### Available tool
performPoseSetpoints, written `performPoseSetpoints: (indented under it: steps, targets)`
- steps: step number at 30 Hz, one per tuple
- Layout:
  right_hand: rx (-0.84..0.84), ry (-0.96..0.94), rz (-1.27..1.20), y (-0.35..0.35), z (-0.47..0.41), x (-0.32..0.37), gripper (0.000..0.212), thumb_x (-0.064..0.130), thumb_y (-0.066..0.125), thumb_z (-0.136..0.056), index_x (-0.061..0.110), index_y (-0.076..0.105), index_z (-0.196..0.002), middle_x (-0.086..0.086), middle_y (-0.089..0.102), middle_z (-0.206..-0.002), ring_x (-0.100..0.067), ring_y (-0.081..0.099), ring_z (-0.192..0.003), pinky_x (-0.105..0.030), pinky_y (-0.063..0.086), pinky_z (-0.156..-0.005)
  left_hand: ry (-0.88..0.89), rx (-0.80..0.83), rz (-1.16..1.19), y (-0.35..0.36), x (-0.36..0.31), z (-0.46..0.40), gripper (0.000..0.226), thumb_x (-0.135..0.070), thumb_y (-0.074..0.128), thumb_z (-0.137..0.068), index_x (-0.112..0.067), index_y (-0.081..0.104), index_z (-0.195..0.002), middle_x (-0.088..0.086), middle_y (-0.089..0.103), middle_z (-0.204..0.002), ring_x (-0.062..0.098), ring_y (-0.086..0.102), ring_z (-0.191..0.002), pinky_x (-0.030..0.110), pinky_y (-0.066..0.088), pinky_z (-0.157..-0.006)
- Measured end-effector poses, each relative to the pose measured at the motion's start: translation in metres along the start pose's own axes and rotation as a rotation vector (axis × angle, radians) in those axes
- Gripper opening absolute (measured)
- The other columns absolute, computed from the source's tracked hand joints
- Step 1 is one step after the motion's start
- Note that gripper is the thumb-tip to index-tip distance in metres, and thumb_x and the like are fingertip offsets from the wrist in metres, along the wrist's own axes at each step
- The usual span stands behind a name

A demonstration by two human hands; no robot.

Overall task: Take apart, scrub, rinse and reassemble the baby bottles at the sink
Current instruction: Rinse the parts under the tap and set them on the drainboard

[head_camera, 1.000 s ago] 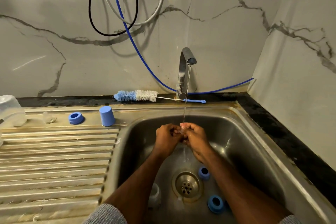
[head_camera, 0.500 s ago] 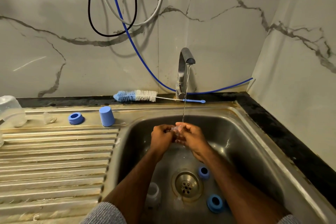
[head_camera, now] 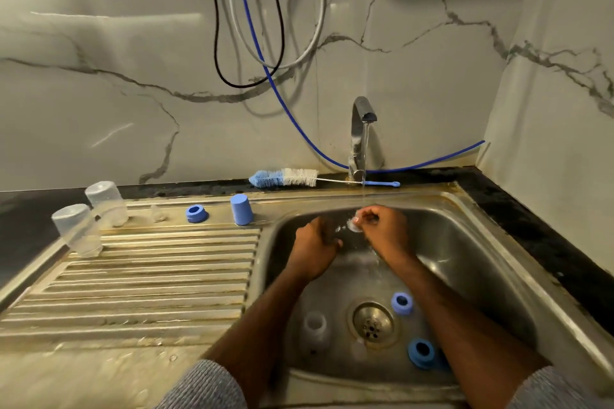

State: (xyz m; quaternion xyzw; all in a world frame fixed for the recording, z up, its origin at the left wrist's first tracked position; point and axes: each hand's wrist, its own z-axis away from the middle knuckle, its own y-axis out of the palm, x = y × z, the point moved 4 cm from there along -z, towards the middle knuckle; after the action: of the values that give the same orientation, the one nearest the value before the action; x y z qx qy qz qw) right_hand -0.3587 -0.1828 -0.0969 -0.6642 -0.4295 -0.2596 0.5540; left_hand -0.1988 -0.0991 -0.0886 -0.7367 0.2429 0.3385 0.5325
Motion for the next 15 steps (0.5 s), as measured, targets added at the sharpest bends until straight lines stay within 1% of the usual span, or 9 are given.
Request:
performPoseSetpoints:
  steps: [1,2,3,5,7,9,12,13,15]
  targets:
    - [0.089,-0.011,0.068,0.003,0.003,0.0,0.01,0.018,0.077,-0.085,0.026,0.073,-0.086,0.01,0.07,-0.082,0.0,0.063,-0.078,-0.021,0.054,-0.077,0.018,-0.022,0.005,-0.009,-0.001,0.003,0.034,-0.017,0.078,-0.084,-0.017,0.066,-0.117,-0.008,0.07,-0.096,0.007,0.066,-0.088,0.028,0.055,-0.089]
    - [0.174,-0.016,0.16,0.006,0.007,-0.002,0.011,0.019,0.08,-0.082,0.027,0.074,-0.079,0.009,0.073,-0.08,-0.004,0.066,-0.078,-0.028,0.057,-0.081,0.029,-0.043,0.001,-0.018,-0.001,0.006,0.03,-0.017,0.078,-0.084,-0.016,0.066,-0.112,-0.008,0.069,-0.092,0.008,0.066,-0.084,0.031,0.056,-0.086]
    - [0.221,-0.03,0.228,0.009,0.012,0.0,0.012,0.021,0.082,-0.079,0.029,0.074,-0.075,0.008,0.074,-0.079,-0.006,0.068,-0.078,-0.031,0.057,-0.082,0.034,-0.063,-0.006,-0.031,0.0,0.009,0.028,-0.018,0.078,-0.084,-0.015,0.066,-0.109,-0.005,0.069,-0.091,0.011,0.066,-0.084,0.033,0.056,-0.085]
    - [0.194,-0.084,0.233,0.007,0.018,0.01,0.011,0.024,0.081,-0.08,0.031,0.073,-0.077,0.01,0.072,-0.081,-0.006,0.067,-0.079,-0.027,0.054,-0.076,0.03,-0.073,-0.025,-0.053,0.003,0.017,0.026,-0.021,0.076,-0.086,-0.015,0.066,-0.109,-0.001,0.07,-0.093,0.016,0.067,-0.088,0.034,0.057,-0.085]
    - [0.135,-0.146,0.211,0.001,0.021,0.025,0.007,0.024,0.078,-0.083,0.028,0.073,-0.083,0.012,0.067,-0.08,-0.004,0.063,-0.078,-0.02,0.046,-0.068,0.027,-0.064,-0.034,-0.073,0.009,0.025,0.025,-0.022,0.074,-0.089,-0.016,0.065,-0.111,-0.002,0.069,-0.095,0.014,0.067,-0.09,0.031,0.056,-0.085]
    - [0.205,-0.179,0.288,0.007,0.028,0.036,0.008,0.024,0.078,-0.084,0.029,0.072,-0.081,0.014,0.066,-0.076,-0.003,0.063,-0.076,-0.017,0.045,-0.064,0.027,-0.077,-0.058,-0.094,0.019,0.034,0.022,-0.02,0.073,-0.091,-0.015,0.066,-0.111,-0.002,0.068,-0.094,0.012,0.066,-0.089,0.024,0.055,-0.081]
    - [0.26,-0.151,0.377,0.019,0.037,0.037,0.007,0.028,0.078,-0.082,0.029,0.072,-0.078,0.013,0.069,-0.075,-0.003,0.065,-0.074,-0.03,0.057,-0.072,0.008,-0.124,-0.076,-0.124,0.036,0.043,0.018,-0.019,0.074,-0.091,-0.015,0.068,-0.107,-0.002,0.07,-0.091,0.009,0.066,-0.08,0.021,0.052,-0.073]
    - [0.283,-0.157,0.404,0.025,0.04,0.042,0.006,0.029,0.079,-0.08,0.03,0.073,-0.078,0.013,0.069,-0.075,-0.003,0.065,-0.073,-0.034,0.059,-0.074,-0.011,-0.146,-0.075,-0.136,0.043,0.048,0.018,-0.019,0.076,-0.09,-0.014,0.069,-0.106,-0.001,0.07,-0.089,0.009,0.066,-0.077,0.021,0.051,-0.072]
    - [0.273,-0.201,0.378,0.036,0.043,0.056,0.005,0.029,0.079,-0.08,0.03,0.074,-0.078,0.013,0.069,-0.073,-0.002,0.065,-0.072,-0.035,0.059,-0.074,-0.034,-0.185,-0.088,-0.156,0.056,0.053,0.019,-0.019,0.079,-0.087,-0.011,0.07,-0.102,0.0,0.069,-0.084,0.011,0.064,-0.072,0.021,0.048,-0.07]
